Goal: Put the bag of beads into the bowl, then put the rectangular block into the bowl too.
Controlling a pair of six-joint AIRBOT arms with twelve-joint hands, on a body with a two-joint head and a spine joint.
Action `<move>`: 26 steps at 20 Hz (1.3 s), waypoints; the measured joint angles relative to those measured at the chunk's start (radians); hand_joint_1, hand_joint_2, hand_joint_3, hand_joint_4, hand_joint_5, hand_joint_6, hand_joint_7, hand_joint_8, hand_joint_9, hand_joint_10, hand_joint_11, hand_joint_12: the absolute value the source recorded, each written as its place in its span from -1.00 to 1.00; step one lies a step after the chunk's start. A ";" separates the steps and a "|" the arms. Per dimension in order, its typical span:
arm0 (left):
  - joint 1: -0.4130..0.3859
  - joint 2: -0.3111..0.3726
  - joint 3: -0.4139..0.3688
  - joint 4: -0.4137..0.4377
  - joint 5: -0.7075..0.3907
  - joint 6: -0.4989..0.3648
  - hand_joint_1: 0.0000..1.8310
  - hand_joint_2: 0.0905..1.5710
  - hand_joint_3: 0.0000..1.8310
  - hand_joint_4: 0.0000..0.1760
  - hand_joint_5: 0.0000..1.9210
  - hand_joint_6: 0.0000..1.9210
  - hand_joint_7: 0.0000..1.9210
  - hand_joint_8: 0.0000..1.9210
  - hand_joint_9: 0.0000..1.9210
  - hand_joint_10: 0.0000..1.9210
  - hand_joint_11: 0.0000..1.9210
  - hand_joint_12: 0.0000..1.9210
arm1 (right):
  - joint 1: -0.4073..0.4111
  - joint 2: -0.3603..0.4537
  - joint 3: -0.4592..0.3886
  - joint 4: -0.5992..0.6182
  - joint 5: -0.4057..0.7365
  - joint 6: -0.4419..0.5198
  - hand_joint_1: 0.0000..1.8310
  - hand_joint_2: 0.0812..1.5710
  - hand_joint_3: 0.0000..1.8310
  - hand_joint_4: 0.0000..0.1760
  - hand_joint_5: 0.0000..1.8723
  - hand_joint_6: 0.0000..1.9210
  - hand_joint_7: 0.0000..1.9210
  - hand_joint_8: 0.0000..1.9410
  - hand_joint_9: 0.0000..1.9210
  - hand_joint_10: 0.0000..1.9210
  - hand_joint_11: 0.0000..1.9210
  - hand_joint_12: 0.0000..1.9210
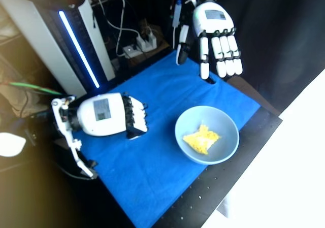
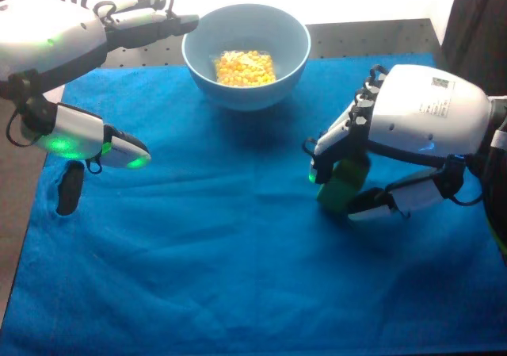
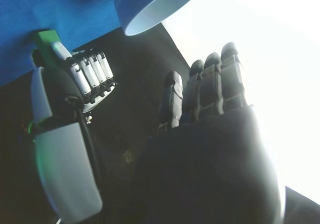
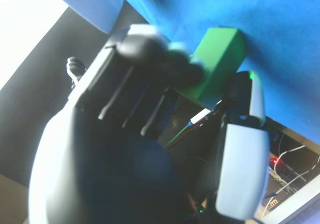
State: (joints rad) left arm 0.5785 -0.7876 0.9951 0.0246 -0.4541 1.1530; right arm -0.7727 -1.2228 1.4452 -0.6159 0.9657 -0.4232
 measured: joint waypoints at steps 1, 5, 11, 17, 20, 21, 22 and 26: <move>0.000 0.000 0.000 0.000 0.000 0.000 -0.16 0.07 -1.00 0.64 -0.91 -1.00 -0.98 -0.99 -1.00 -1.00 -1.00 -1.00 | 0.019 0.011 -0.010 -0.001 0.006 0.000 0.30 0.27 -1.00 -1.00 0.25 -0.29 0.14 0.14 0.19 0.39 0.10 0.66; 0.010 0.000 0.000 -0.006 -0.002 0.000 -0.23 0.07 -1.00 0.78 -0.91 -1.00 -0.95 -0.99 -0.96 -0.99 -0.96 -0.98 | 0.091 0.037 -0.009 0.013 0.048 0.000 0.31 0.26 -1.00 -1.00 0.28 -0.36 0.20 -0.11 0.14 0.29 0.00 0.57; 0.013 0.000 0.002 -0.010 0.001 0.000 -0.26 0.07 -1.00 0.91 -0.91 -1.00 -0.94 -1.00 -0.98 -1.00 -1.00 -1.00 | 0.237 0.016 0.062 0.046 0.068 0.001 0.31 0.25 -1.00 -1.00 0.29 -0.36 0.19 0.33 0.30 0.65 0.25 0.85; 0.012 -0.002 0.011 -0.010 -0.003 0.000 -0.19 0.07 -1.00 0.54 -0.89 -0.99 -0.92 -0.99 -0.97 -0.99 -0.98 -0.99 | 0.334 -0.164 0.268 0.126 0.040 -0.003 0.26 0.34 -1.00 -1.00 0.12 -0.10 0.22 0.15 0.27 0.57 0.17 0.90; 0.006 -0.008 0.015 -0.010 0.003 0.000 -0.12 0.07 -1.00 0.74 -0.89 -1.00 -0.94 -1.00 -0.99 -1.00 -1.00 -1.00 | 0.334 -0.265 0.332 0.109 -0.022 0.001 0.29 0.30 -1.00 -1.00 0.19 -0.21 0.28 0.18 0.33 0.57 0.18 0.87; -0.002 -0.012 0.021 -0.005 0.000 0.000 -0.10 0.07 -1.00 0.75 -0.90 -1.00 -0.95 -1.00 -1.00 -1.00 -1.00 -1.00 | 0.340 -0.285 0.351 0.106 -0.040 0.001 0.29 0.29 -1.00 -1.00 0.21 -0.24 0.30 0.11 0.34 0.52 0.20 0.80; -0.017 -0.017 0.032 -0.011 -0.003 0.000 -0.07 0.08 -1.00 0.49 -0.91 -1.00 -0.96 -1.00 -1.00 -1.00 -1.00 -1.00 | 0.356 -0.312 0.391 0.124 -0.072 0.001 0.20 0.16 -1.00 -1.00 -0.02 -0.63 0.22 -0.21 0.21 0.12 0.01 0.57; -0.025 -0.021 0.033 0.003 -0.010 0.000 -0.08 0.07 -1.00 0.44 -0.93 -1.00 -0.98 -1.00 -1.00 -1.00 -1.00 -1.00 | 0.358 -0.310 0.404 0.126 -0.107 0.000 -0.23 0.00 -1.00 0.71 -0.95 -1.00 -0.77 -0.98 -0.60 -0.90 -0.84 0.17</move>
State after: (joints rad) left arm 0.5537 -0.8085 1.0279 0.0277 -0.4637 1.1534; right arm -0.4145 -1.5330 1.8496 -0.4904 0.8589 -0.4236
